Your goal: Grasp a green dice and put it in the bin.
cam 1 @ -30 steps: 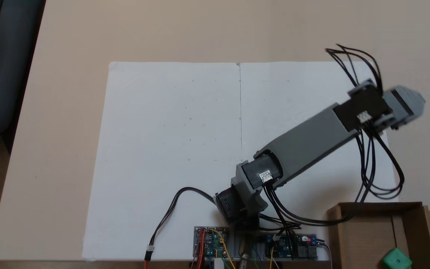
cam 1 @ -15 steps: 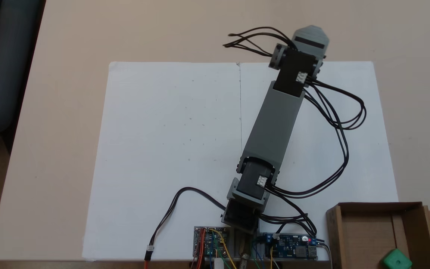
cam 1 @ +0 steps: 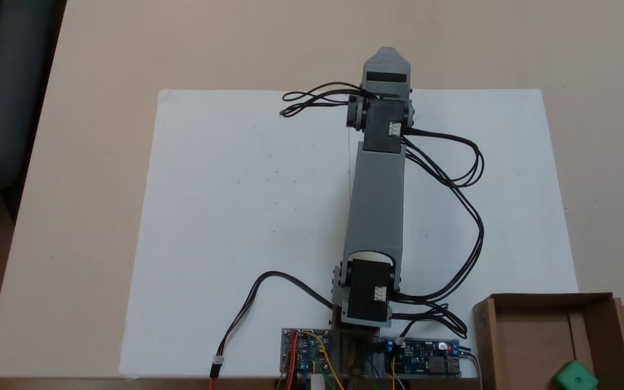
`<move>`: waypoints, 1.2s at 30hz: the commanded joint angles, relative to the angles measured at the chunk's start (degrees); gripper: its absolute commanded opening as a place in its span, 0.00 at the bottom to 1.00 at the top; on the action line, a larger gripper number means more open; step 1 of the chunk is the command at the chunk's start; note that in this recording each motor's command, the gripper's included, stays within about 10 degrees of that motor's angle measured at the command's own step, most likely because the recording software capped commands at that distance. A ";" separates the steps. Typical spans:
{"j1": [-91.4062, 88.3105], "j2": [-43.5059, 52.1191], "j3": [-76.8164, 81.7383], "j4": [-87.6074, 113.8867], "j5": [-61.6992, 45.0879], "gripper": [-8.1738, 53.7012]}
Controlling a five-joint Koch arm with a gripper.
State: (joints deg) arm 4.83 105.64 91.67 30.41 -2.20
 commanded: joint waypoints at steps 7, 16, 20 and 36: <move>-1.58 6.59 8.17 -22.48 3.52 0.85; -1.58 10.63 26.54 -39.97 1.14 0.81; -1.49 14.94 35.77 -47.35 0.44 0.81; -1.58 29.09 61.44 -76.80 0.44 0.81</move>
State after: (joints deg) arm 3.16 129.11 153.63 -38.50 -2.11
